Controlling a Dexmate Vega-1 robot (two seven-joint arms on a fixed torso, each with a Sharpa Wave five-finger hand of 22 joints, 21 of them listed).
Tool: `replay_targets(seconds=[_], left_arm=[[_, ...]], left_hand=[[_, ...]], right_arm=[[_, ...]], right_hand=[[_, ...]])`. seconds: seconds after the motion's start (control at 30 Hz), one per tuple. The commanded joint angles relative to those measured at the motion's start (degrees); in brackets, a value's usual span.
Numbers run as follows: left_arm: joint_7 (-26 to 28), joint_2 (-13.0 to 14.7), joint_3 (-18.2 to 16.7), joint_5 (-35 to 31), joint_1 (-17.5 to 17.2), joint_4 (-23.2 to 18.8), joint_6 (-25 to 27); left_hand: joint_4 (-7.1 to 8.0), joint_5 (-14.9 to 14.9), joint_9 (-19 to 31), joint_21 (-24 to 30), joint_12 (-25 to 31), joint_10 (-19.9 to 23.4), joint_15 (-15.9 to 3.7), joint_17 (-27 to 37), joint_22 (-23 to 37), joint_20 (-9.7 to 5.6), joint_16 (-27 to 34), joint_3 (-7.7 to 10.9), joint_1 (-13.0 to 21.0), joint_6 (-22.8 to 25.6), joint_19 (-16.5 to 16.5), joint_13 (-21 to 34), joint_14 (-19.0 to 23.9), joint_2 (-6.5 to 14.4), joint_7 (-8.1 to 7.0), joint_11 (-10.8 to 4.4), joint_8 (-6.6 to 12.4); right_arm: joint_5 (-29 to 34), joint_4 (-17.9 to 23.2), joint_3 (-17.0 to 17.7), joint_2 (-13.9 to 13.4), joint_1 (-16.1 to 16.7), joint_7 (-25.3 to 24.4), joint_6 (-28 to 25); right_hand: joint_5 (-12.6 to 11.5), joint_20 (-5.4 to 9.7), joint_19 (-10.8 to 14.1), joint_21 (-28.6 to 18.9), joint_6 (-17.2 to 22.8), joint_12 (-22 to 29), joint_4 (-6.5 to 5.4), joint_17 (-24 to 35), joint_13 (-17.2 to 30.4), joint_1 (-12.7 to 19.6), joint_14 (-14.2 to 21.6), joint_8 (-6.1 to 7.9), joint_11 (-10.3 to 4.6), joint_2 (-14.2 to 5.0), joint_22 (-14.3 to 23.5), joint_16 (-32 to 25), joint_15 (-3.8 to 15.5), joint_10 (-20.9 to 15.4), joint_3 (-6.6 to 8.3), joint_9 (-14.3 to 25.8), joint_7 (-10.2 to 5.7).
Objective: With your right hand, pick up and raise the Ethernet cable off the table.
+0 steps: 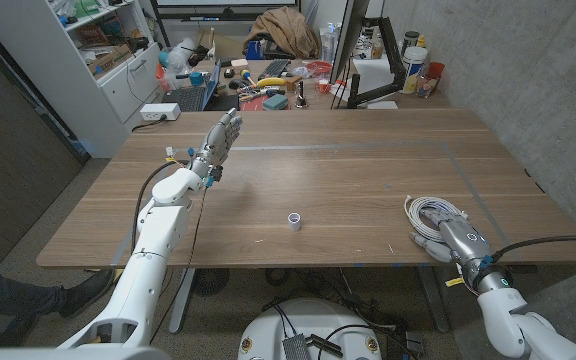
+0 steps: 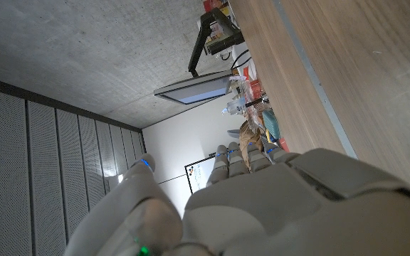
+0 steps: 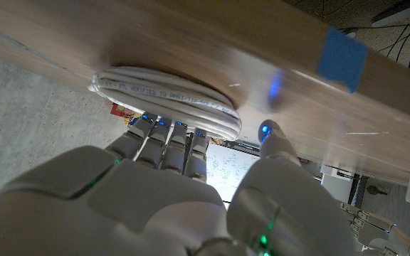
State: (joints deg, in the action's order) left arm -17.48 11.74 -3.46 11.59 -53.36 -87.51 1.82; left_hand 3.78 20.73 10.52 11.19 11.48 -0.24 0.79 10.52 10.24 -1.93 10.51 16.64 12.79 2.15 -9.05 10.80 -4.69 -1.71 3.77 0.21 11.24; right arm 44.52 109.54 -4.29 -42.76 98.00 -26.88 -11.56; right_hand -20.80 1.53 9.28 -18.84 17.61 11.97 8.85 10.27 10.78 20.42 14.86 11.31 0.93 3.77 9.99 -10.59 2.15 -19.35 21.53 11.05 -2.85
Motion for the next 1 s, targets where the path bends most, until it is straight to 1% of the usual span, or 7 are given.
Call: replay_targets(seconds=[0.03, 0.3, 0.53, 0.67, 0.73, 0.87, 1.0], left_arm=[[0.0, 0.0, 0.3, -0.2, 0.5, 0.9, 0.1], [0.3, 0.0, 0.0, -0.2, 0.6, 0.9, 0.2], [0.4, 0.0, -0.2, 0.0, 0.5, 1.5, 0.1], [0.3, -0.1, -0.2, 0.1, 0.5, 1.9, 0.0], [0.3, -0.1, -0.2, 0.1, 0.5, 2.0, -0.1], [0.3, -0.2, -0.4, 0.2, 0.4, 2.1, -0.2], [0.5, -0.2, -0.6, 0.2, 0.2, 2.1, -0.3]], left_hand=[[0.06, -0.2, 0.2, 0.2, 0.1, -0.4, 0.03, 0.1, 0.2, -1.87, 0.3, -0.24, 0.3, 0.1, -0.7, 0.1, -0.3, 0.2, 0.08, 0.06, 0.12], [0.07, -0.2, 0.2, 0.2, 0.1, -0.4, 0.04, 0.1, 0.2, -1.82, 0.3, -0.31, 0.3, 0.0, -0.6, 0.1, -0.2, 0.2, 0.0, 0.0, 0.1], [0.08, -0.2, 0.2, 0.2, 0.2, -0.3, 0.06, 0.1, 0.2, -1.65, 0.3, -0.38, 0.3, 0.1, -0.7, 0.1, -0.2, 0.2, 0.01, 0.17, 0.11], [0.08, -0.2, 0.2, 0.2, 0.2, -0.3, 0.07, 0.1, 0.2, -1.59, 0.3, -0.42, 0.3, 0.1, -0.7, 0.1, -0.2, 0.2, 0.03, 0.14, 0.11], [0.09, -0.3, 0.2, 0.3, 0.2, -0.3, 0.05, 0.1, 0.2, -1.5, 0.3, -0.44, 0.3, 0.1, -0.7, 0.1, -0.2, 0.3, 0.05, 0.02, 0.13], [0.09, -0.3, 0.2, 0.3, 0.1, -0.5, 0.04, 0.1, 0.2, -1.44, 0.3, -0.48, 0.4, 0.2, -0.7, 0.1, -0.2, 0.3, 0.06, 0.08, 0.14], [0.1, -0.3, 0.2, 0.3, 0.1, -0.4, 0.03, 0.1, 0.2, -1.34, 0.3, -0.52, 0.4, 0.2, -0.7, 0.1, -0.2, 0.3, 0.08, 0.02, 0.16]], right_arm=[[-1.2, -1.0, -1.1, -1.2, -1.6, 0.9, -0.2], [-2.5, -1.5, -1.3, -0.9, -2.3, 1.0, -0.6], [-3.3, -2.2, -2.1, -0.9, -2.8, 1.2, -0.7], [-3.4, -2.5, -2.5, -0.7, -3.1, 0.8, -1.1], [-3.5, -2.8, -2.7, -0.9, -3.2, 0.6, -0.8], [-3.1, -3.1, -3.2, -1.2, -3.6, 0.3, -1.1], [-2.2, -3.4, -3.7, -1.2, -4.0, -0.6, -1.8]], right_hand=[[0.2, -0.18, 0.7, 0.1, 0.5, 0.5, -0.17, 0.1, 0.1, 0.7, 0.5, 0.34, 0.09, -0.01, 0.3, -0.4, 0.55, -0.4, 0.33, 0.2, 0.09], [0.3, -0.26, 1.1, 0.2, 0.5, 0.5, -0.2, 0.1, 0.1, 1.0, 0.5, 0.35, -0.2, -0.09, 0.3, -0.4, 0.56, -0.3, 0.42, 0.2, 0.09], [0.3, -0.25, 1.8, 0.1, 0.7, 0.5, -0.19, 0.1, 0.1, 1.3, 0.6, 0.41, -0.05, -0.18, 0.4, -0.4, 0.65, -0.5, 0.54, 0.2, 0.19], [0.4, -0.2, 3.5, -0.3, 1.4, 0.6, -0.07, 0.1, 0.1, 2.2, 1.5, 0.69, -0.26, -0.5, 0.4, -0.6, 0.95, -0.8, 0.91, 0.3, 0.16], [0.4, 0.04, 5.1, -0.6, 1.8, 0.8, 0.16, 0.1, 0.1, 3.3, 2.2, 0.77, -0.44, -0.77, 0.5, -0.8, 1.3, -1.2, 1.32, 0.3, 0.09], [0.5, 0.55, 6.9, -1.0, 2.6, 1.1, 0.53, 0.0, 0.1, 4.9, 2.9, 1.0, -0.77, -1.01, 0.6, -0.8, 1.65, -2.0, 1.87, 0.3, -0.08], [0.7, 1.28, 8.9, -1.3, 4.2, 1.5, 1.14, 0.0, 0.2, 8.7, 4.7, 1.43, -1.33, -1.66, 0.7, -1.0, 2.22, -3.3, 3.18, 0.3, -0.39]])
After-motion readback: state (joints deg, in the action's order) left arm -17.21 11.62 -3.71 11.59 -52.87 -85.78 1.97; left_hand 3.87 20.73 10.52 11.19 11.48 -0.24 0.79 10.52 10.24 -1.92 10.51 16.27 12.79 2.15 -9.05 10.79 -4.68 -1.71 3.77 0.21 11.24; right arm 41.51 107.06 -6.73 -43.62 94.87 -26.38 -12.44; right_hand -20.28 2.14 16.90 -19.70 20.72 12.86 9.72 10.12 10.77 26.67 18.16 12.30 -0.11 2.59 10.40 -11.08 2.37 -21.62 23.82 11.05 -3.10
